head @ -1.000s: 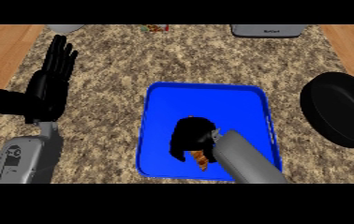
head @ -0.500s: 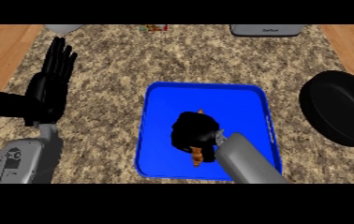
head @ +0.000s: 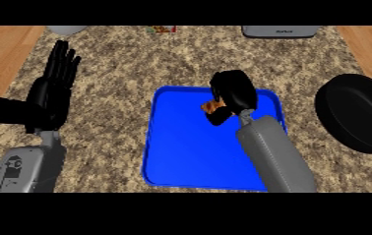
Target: Pick the croissant from the tray and place it in the pot
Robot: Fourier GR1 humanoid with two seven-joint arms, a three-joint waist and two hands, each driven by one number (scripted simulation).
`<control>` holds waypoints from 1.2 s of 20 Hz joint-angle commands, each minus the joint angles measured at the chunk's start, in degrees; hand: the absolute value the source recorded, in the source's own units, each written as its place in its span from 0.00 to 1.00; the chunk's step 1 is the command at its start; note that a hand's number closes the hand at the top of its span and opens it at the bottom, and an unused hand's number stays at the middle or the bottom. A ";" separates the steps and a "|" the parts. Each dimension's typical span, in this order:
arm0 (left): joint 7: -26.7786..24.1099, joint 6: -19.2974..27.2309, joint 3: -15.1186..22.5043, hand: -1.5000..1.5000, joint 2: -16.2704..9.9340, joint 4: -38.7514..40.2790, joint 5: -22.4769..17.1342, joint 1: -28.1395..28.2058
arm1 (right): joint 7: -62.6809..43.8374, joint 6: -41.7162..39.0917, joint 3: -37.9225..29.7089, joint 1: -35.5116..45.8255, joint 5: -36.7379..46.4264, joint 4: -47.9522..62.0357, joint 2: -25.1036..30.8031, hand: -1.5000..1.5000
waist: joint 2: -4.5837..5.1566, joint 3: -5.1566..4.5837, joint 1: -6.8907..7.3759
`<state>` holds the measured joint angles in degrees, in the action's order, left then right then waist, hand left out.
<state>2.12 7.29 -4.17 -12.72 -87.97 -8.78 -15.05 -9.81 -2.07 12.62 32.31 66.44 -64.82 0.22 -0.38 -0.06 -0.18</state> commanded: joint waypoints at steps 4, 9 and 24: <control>-0.81 0.36 -0.08 0.50 0.15 0.71 0.55 -1.11 | -32.59 8.58 -2.19 8.61 8.41 -6.04 -0.21 1.00 | -0.31 -0.11 0.18; 0.90 0.22 0.15 0.50 -0.29 -0.71 0.68 0.33 | -46.80 11.81 -1.47 11.14 18.71 -11.01 -0.22 1.00 | -0.11 0.01 0.12; 2.56 0.35 -1.51 0.50 -0.28 -0.43 0.19 -1.70 | -41.75 -7.07 -14.93 -8.07 13.37 -42.16 15.10 1.00 | 0.15 0.08 -0.99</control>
<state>2.96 6.74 -5.53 -12.94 -88.58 -9.08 -14.95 -54.16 -5.26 2.26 30.40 84.09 -101.01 11.37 -0.30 -0.01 -0.96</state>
